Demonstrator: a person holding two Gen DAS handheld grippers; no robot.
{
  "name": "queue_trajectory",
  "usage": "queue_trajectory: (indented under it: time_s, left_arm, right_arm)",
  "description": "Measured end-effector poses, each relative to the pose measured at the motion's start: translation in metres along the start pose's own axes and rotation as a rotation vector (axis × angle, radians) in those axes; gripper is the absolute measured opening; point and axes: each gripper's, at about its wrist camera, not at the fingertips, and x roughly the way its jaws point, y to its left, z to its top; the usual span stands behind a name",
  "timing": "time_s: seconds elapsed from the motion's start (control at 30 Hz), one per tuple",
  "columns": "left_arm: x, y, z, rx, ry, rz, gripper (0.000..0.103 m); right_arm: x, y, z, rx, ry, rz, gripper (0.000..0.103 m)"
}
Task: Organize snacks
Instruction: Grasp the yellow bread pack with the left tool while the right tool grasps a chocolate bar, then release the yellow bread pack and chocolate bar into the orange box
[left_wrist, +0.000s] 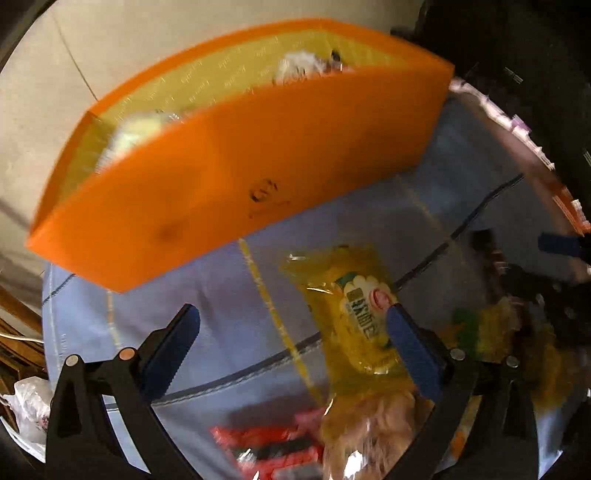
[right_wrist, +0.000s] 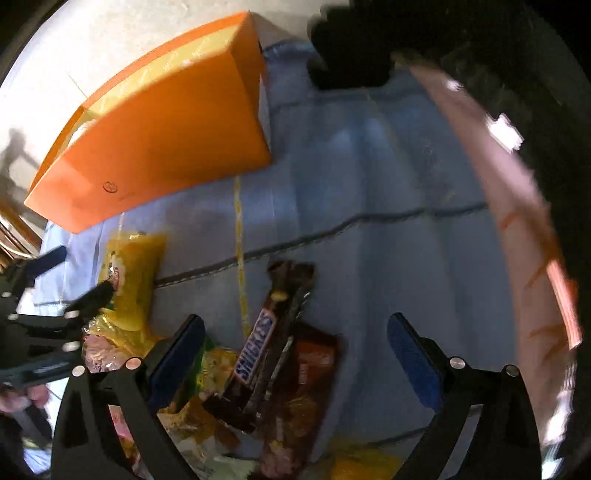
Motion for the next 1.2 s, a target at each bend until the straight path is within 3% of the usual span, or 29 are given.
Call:
queue_trajectory:
  time_s: [0.07,0.1,0.13,0.17,0.2,0.23,0.27,0.3,0.33,0.5,0.6,0.73,0.83,0.93,1.13,1.17,1.2]
  left_arm:
    - [0.010,0.002,0.002,-0.075,0.000,-0.063,0.099]
    - [0.019,0.002,0.004,-0.115,0.019,-0.081,0.099]
    - [0.023,0.002,0.004,-0.129,0.020,-0.094,0.094]
    - [0.029,0.001,0.003,-0.138,0.016,-0.106,0.055]
    - [0.032,-0.005,0.001,-0.106,0.006,-0.075,0.052]
    - [0.033,-0.010,0.000,-0.072,0.017,-0.054,0.046]
    - [0.034,-0.011,0.000,-0.071,0.031,-0.077,0.041]
    - [0.033,-0.008,0.000,-0.096,0.055,-0.143,0.039]
    - [0.028,-0.005,0.001,-0.120,0.054,-0.161,0.039]
    - [-0.012,0.016,0.010,-0.149,-0.013,-0.126,0.039]
    - [-0.045,0.028,0.020,-0.160,-0.067,-0.137,0.039]
    - [-0.097,0.044,0.052,-0.105,-0.201,-0.038,0.039]
    - [-0.112,0.070,0.073,-0.127,-0.216,0.009,0.039]
    - [-0.122,0.089,0.092,-0.139,-0.243,0.081,0.039]
    - [-0.141,0.120,0.130,-0.178,-0.279,0.132,0.040]
    - [-0.143,0.124,0.135,-0.199,-0.280,0.139,0.050]
    - [-0.146,0.125,0.138,-0.221,-0.292,0.161,0.068]
  right_arm:
    - [0.008,0.002,-0.005,0.000,-0.018,0.005,0.099]
    - [0.012,0.003,-0.007,-0.005,-0.023,-0.009,0.084]
    - [0.016,0.004,-0.008,-0.003,-0.024,-0.042,0.059]
    - [0.014,0.005,-0.010,-0.008,-0.049,-0.069,0.050]
    - [0.011,0.005,-0.009,-0.008,-0.056,-0.071,0.041]
    - [0.006,0.005,-0.010,-0.009,-0.058,-0.047,0.022]
    - [0.002,0.007,-0.010,-0.022,-0.055,-0.030,0.021]
    - [-0.001,0.011,-0.010,-0.045,-0.052,-0.049,0.021]
    - [-0.008,0.016,-0.011,-0.075,-0.068,-0.079,0.020]
    - [-0.045,0.022,-0.001,-0.068,-0.129,-0.003,0.016]
    - [-0.070,0.038,0.018,-0.085,-0.183,0.022,0.016]
    - [-0.096,0.056,0.059,-0.090,-0.235,0.059,0.015]
    - [-0.117,0.066,0.082,-0.112,-0.291,0.103,0.015]
    - [-0.138,0.074,0.107,-0.139,-0.359,0.095,0.015]
    - [-0.167,0.095,0.167,-0.150,-0.421,0.077,0.016]
    - [-0.166,0.097,0.175,-0.132,-0.411,0.067,0.024]
    - [-0.164,0.099,0.188,-0.102,-0.389,0.023,0.076]
